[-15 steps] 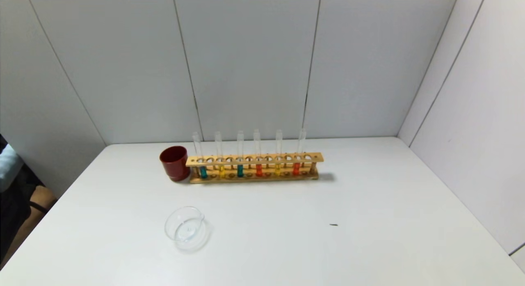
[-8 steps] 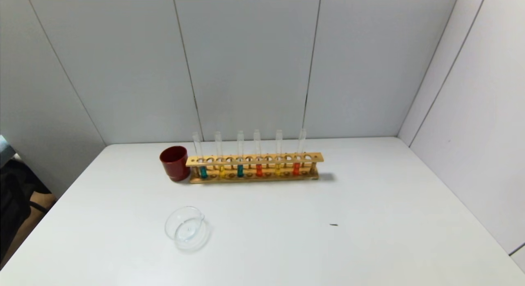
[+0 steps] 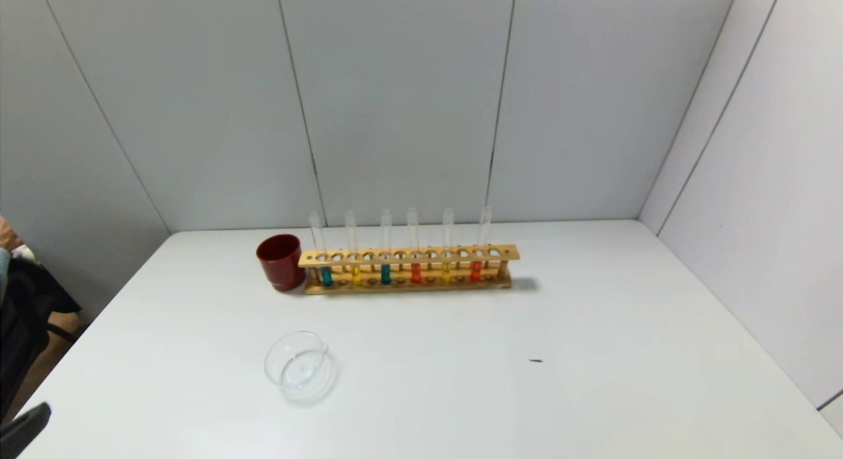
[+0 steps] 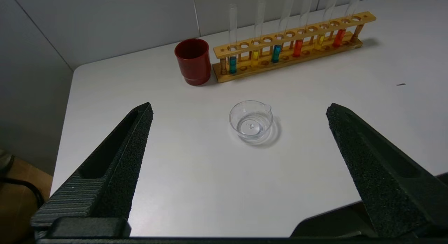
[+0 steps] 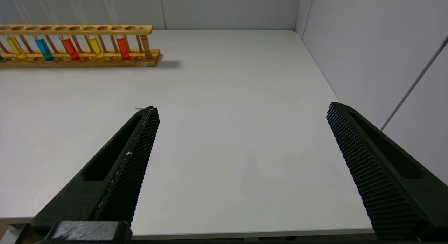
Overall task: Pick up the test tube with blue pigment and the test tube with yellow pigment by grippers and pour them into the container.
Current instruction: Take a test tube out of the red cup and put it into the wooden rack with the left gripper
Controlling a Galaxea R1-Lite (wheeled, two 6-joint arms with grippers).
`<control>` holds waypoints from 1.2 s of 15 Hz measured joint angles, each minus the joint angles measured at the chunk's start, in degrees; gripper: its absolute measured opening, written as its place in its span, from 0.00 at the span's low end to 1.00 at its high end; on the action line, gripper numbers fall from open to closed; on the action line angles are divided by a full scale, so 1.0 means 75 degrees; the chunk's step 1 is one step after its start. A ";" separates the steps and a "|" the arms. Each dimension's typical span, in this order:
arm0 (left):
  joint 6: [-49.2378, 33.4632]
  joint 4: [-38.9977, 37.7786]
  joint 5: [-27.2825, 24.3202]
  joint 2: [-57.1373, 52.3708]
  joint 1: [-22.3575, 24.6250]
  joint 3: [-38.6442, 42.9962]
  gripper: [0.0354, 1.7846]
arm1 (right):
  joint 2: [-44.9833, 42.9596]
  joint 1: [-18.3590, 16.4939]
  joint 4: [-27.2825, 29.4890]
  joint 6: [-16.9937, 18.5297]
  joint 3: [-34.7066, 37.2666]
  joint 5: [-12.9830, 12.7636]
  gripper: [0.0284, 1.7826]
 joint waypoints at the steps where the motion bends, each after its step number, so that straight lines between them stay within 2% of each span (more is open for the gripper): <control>1: -0.0015 -0.0080 -0.0047 0.0689 -0.0013 -0.0361 0.98 | 0.0000 0.0003 0.0000 0.0000 0.0000 0.0003 0.98; 3: -0.0018 -0.0551 -0.0125 0.2068 -0.0028 -0.0952 0.98 | 0.0000 0.0000 0.0000 0.0000 0.0000 0.0003 0.98; 9: -0.0013 -0.2931 -0.0198 0.5838 -0.0388 -0.2217 0.98 | 0.0000 0.0000 0.0000 -0.0003 0.0000 0.0003 0.98; 14: -0.0065 -0.4636 -0.0169 0.8246 -0.0753 -0.2723 0.98 | 0.0000 0.0000 0.0000 0.0000 0.0000 0.0000 0.98; 18: -0.0132 -0.5562 -0.0120 0.9600 -0.0892 -0.2911 0.98 | 0.0000 -0.0003 0.0000 -0.0003 0.0000 0.0003 0.98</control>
